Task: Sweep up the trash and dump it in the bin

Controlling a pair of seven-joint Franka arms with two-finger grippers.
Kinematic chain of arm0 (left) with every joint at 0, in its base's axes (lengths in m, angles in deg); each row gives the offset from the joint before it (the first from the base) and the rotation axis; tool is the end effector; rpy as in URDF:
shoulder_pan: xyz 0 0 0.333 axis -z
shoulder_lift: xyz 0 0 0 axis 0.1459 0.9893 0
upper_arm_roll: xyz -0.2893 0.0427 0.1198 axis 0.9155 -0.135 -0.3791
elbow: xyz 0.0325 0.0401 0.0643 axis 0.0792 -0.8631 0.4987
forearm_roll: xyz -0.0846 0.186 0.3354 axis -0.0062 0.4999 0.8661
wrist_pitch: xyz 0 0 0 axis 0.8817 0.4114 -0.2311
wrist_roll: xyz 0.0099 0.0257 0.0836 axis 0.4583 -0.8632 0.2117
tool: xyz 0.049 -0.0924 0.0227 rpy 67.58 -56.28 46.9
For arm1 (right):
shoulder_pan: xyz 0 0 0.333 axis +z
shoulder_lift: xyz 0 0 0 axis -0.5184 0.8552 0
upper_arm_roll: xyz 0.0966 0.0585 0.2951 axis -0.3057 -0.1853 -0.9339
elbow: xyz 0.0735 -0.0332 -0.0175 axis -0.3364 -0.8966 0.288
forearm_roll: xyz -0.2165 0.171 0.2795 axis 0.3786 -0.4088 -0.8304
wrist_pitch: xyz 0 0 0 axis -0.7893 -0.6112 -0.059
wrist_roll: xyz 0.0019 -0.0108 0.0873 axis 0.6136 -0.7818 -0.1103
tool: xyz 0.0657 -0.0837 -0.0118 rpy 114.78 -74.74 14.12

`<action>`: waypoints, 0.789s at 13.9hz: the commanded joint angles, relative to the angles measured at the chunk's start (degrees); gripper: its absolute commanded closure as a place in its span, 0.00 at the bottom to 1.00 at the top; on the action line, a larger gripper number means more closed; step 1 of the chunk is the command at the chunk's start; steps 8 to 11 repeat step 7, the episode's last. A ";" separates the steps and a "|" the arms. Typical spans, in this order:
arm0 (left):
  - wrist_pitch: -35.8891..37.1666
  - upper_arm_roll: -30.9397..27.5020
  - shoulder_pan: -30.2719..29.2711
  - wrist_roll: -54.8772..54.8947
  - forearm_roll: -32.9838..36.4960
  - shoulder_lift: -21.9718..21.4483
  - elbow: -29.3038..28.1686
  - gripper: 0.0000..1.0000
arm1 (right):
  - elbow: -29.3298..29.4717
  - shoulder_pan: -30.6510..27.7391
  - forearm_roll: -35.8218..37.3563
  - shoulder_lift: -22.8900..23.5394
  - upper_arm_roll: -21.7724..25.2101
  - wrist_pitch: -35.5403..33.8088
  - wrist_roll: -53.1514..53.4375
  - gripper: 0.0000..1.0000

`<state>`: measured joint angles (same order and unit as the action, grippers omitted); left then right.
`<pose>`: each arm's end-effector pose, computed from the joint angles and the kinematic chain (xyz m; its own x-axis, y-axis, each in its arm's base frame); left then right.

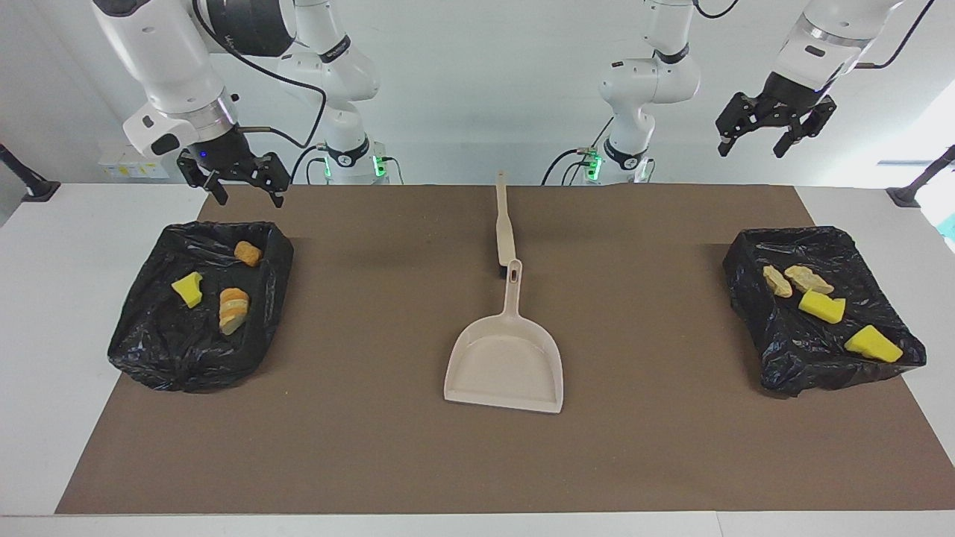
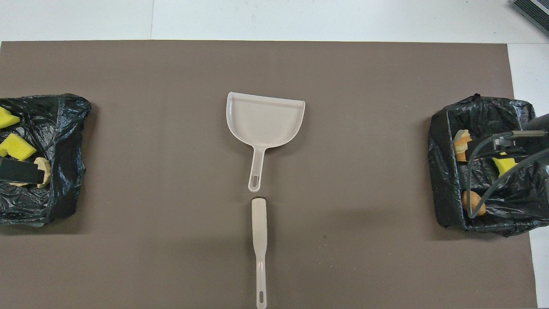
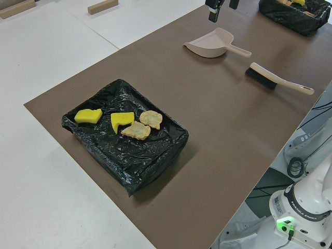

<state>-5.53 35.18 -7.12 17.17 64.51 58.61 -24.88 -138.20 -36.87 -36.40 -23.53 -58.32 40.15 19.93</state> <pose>0.4848 -0.0388 0.6838 0.9982 -0.0570 -0.0198 -0.0565 -0.9981 0.0252 0.5384 -0.0100 0.6035 0.9968 -0.0633 -0.0494 -0.0624 -0.9979 0.0199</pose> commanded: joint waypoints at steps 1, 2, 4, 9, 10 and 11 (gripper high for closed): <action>-1.18 -0.19 0.05 -0.24 -0.67 -1.78 -2.13 0.00 | -0.69 -0.42 -0.97 -0.66 -0.28 0.79 0.81 0.00; -1.18 -0.28 0.13 -0.24 -0.58 -1.61 -1.87 0.00 | -0.69 -0.42 -0.97 -0.66 -0.28 0.79 0.81 0.00; -1.18 -0.28 0.66 -0.06 -0.58 -1.43 -1.60 0.00 | -0.69 -0.50 -0.97 -0.66 -0.28 0.79 0.81 0.00; -0.92 -0.28 0.22 -0.67 -0.58 -1.69 -1.95 0.00 | -0.60 -0.42 -0.97 -0.66 -0.28 0.79 0.81 0.00; -0.92 -0.28 0.22 -0.67 -0.58 -1.69 -1.95 0.00 | -0.60 -0.42 -0.97 -0.66 -0.28 0.79 0.81 0.00; -0.92 -0.28 0.22 -0.67 -0.58 -1.69 -1.95 0.00 | -0.60 -0.42 -0.97 -0.66 -0.28 0.79 0.81 0.00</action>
